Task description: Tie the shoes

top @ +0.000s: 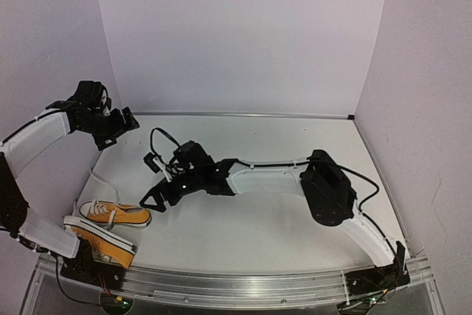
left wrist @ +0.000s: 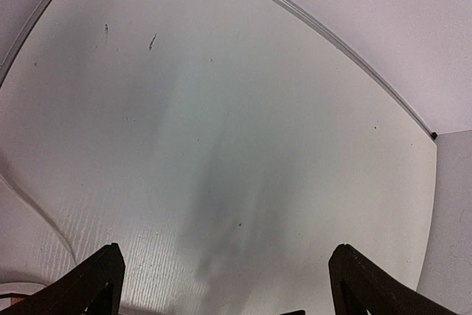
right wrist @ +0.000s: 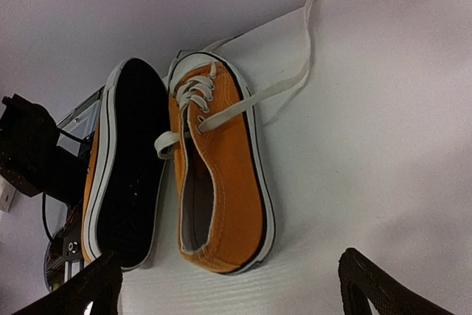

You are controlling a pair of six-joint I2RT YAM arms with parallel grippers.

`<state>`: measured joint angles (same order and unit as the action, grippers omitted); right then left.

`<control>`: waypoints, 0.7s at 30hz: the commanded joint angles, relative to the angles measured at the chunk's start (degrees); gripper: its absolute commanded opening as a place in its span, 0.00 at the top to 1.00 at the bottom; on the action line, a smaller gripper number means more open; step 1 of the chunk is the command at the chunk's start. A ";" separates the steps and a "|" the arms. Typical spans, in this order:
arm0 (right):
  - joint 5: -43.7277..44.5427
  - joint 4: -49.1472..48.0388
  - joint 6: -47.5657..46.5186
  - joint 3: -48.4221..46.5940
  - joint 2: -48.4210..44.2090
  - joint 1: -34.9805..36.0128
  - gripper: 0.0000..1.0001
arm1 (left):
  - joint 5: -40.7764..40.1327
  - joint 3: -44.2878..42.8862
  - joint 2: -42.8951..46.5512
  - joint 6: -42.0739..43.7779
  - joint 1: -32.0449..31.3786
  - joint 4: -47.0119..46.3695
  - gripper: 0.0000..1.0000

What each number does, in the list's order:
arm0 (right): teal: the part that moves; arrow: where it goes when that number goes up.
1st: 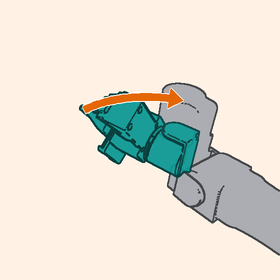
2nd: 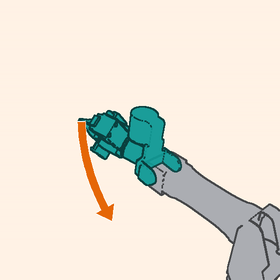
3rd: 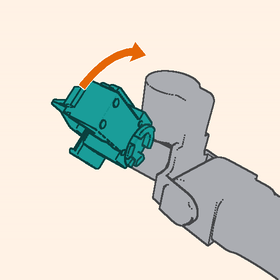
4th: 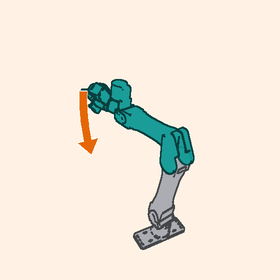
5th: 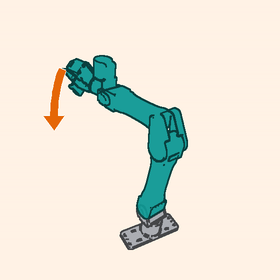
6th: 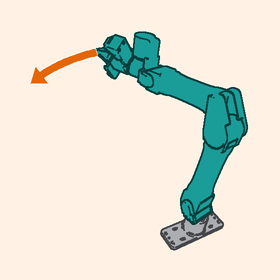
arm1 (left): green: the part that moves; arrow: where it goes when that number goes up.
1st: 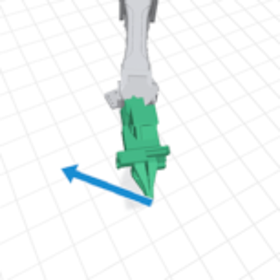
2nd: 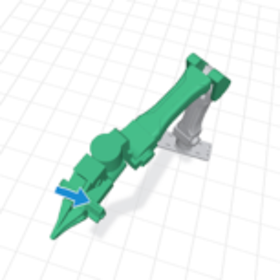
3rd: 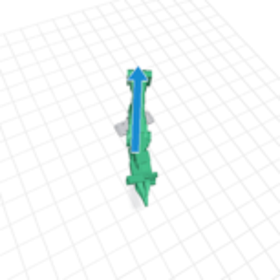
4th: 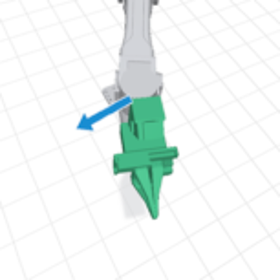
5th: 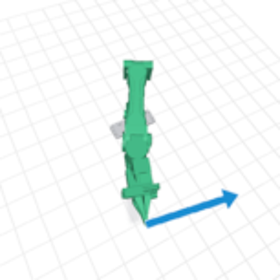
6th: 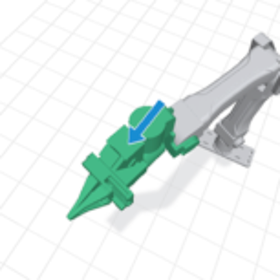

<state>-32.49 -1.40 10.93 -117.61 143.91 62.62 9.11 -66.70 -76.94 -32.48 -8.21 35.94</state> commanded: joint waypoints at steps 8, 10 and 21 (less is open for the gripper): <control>-0.08 3.59 1.70 -15.06 11.17 1.07 0.17 | 3.76 0.44 1.83 -0.75 0.48 -1.34 0.00; 0.04 4.49 1.61 -16.48 12.60 1.60 0.24 | 4.33 0.70 1.62 -0.74 0.52 -1.72 0.00; 0.64 6.48 -0.55 -18.59 14.44 4.93 0.34 | 5.93 2.25 1.65 -1.13 0.48 -3.36 0.00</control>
<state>-32.21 2.96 12.05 -133.36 156.20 65.42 13.80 -64.97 -76.62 -33.10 -7.92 34.94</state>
